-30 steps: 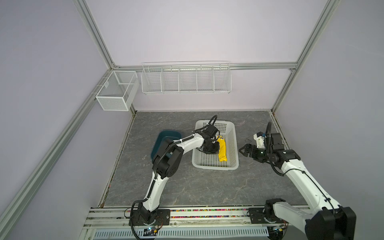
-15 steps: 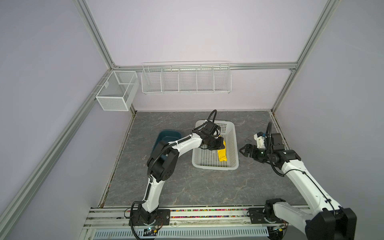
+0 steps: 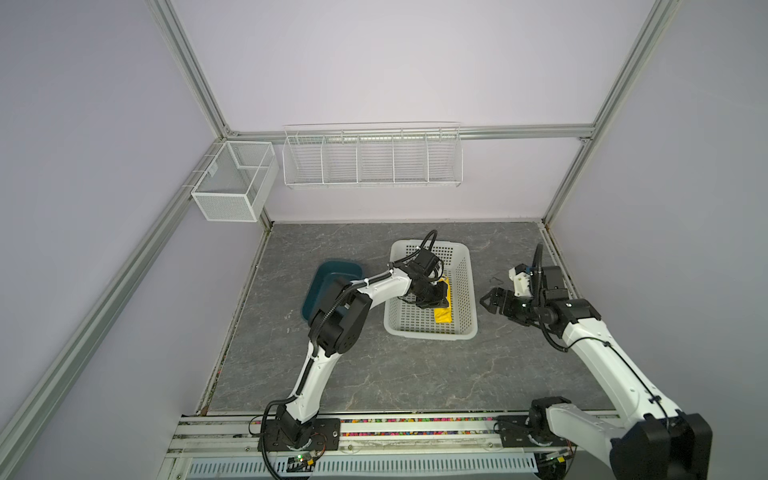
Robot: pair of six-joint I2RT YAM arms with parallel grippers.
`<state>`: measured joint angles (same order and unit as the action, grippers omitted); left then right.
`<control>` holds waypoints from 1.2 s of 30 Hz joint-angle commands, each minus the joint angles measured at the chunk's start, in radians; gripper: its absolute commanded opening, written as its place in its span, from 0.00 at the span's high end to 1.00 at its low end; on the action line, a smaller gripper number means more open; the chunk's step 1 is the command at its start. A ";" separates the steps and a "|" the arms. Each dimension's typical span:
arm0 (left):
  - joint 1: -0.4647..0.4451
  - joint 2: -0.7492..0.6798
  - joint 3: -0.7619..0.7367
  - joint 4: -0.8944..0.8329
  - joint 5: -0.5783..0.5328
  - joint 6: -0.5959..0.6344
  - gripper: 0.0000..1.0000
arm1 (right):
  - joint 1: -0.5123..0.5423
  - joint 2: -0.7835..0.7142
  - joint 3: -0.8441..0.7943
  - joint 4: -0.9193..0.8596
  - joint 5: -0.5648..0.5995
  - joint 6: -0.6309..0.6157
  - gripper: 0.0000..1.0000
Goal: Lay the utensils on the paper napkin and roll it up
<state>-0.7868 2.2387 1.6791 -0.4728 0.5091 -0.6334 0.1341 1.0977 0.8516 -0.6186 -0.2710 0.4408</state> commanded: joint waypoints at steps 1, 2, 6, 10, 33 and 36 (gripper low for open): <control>-0.006 -0.009 0.031 -0.051 -0.032 0.033 0.98 | -0.002 -0.011 0.007 -0.029 0.072 -0.017 0.12; -0.006 -0.028 0.026 -0.034 -0.020 0.033 0.97 | -0.002 -0.021 0.006 -0.029 0.102 -0.015 0.12; -0.006 -0.154 -0.043 0.094 0.006 0.020 0.90 | -0.004 -0.058 0.001 -0.020 0.297 -0.014 0.11; -0.005 -0.329 -0.136 0.138 -0.113 0.085 0.78 | -0.003 -0.090 -0.005 0.021 0.525 -0.027 0.11; 0.741 -1.256 -1.022 0.116 -0.875 0.103 0.00 | 0.001 0.201 -0.499 1.285 0.583 -0.411 0.11; 0.741 -1.245 -1.039 0.174 -0.863 0.140 0.00 | -0.002 0.247 -0.430 1.202 0.606 -0.409 0.11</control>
<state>-0.0486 0.9852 0.6575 -0.3164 -0.3153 -0.5320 0.1345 1.3182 0.3798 0.4950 0.3424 0.0662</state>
